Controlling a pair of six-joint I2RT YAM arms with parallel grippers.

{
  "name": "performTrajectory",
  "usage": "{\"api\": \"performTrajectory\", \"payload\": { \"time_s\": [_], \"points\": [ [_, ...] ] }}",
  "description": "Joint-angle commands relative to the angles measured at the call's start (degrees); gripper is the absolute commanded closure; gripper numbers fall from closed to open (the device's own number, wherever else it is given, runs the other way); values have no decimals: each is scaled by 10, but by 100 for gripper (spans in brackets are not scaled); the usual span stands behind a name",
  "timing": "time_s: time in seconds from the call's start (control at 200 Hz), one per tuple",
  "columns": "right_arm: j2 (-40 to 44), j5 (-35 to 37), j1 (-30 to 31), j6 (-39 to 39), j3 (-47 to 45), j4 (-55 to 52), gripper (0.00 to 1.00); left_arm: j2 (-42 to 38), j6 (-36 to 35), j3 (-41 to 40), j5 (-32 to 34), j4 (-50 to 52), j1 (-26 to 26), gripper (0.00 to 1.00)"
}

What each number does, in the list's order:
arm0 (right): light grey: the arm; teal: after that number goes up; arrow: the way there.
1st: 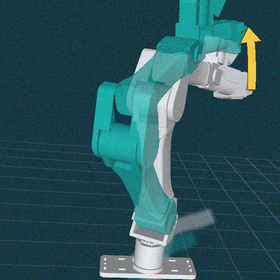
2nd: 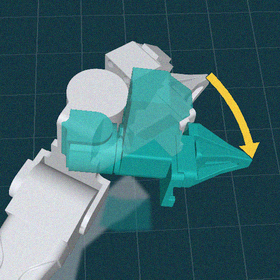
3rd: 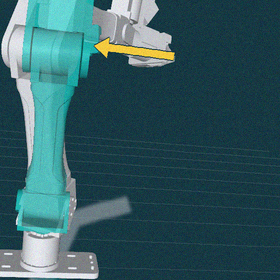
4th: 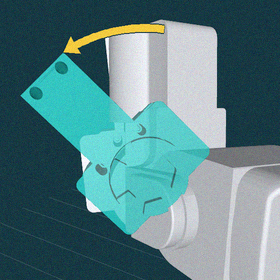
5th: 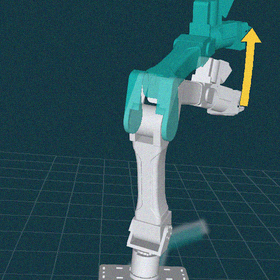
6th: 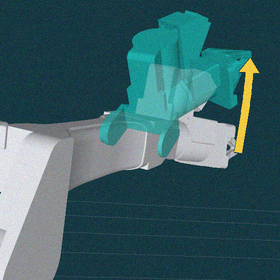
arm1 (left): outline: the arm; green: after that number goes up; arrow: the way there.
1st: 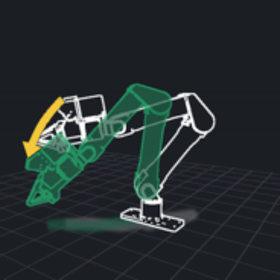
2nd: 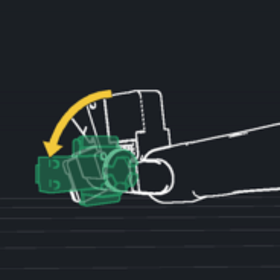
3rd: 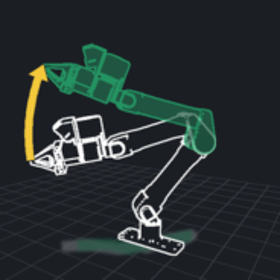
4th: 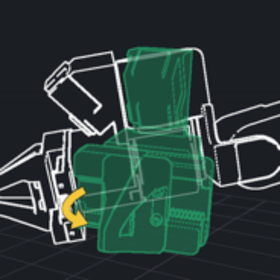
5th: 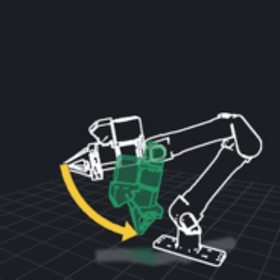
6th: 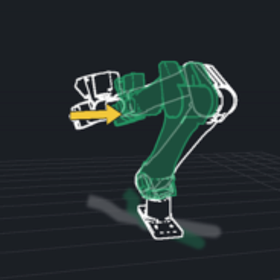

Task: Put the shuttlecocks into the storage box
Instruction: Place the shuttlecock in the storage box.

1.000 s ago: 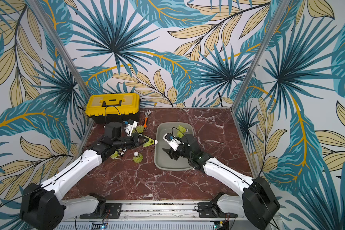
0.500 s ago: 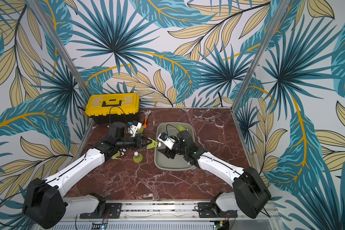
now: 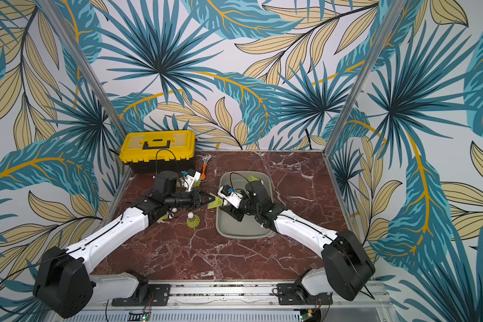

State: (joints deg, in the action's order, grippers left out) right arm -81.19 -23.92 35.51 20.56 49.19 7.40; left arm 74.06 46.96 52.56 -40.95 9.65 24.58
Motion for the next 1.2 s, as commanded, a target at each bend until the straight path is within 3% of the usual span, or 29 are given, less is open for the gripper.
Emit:
{"api": "performTrajectory", "payload": {
  "time_s": [0.0, 0.15, 0.411, 0.611, 0.841, 1.197],
  "points": [
    [-3, -8, 2, 2, 8, -6, 72, 4, -2, 36, -4, -16, 2, 96],
    [2, 15, 3, 9, 9, -23, 79, 0, -33, 52, 9, 27, 1, 71],
    [10, 20, 3, 20, 14, -59, 80, 7, -145, 106, 36, 177, 2, 63],
    [11, 15, 3, 20, 17, -63, 80, 23, -190, 126, 31, 225, 1, 60],
    [7, 12, 3, 20, 21, -63, 80, 35, -195, 125, 13, 220, 2, 62],
    [2, 14, 3, 20, 26, -67, 80, 42, -190, 119, -7, 202, 4, 79]
  ]
}}
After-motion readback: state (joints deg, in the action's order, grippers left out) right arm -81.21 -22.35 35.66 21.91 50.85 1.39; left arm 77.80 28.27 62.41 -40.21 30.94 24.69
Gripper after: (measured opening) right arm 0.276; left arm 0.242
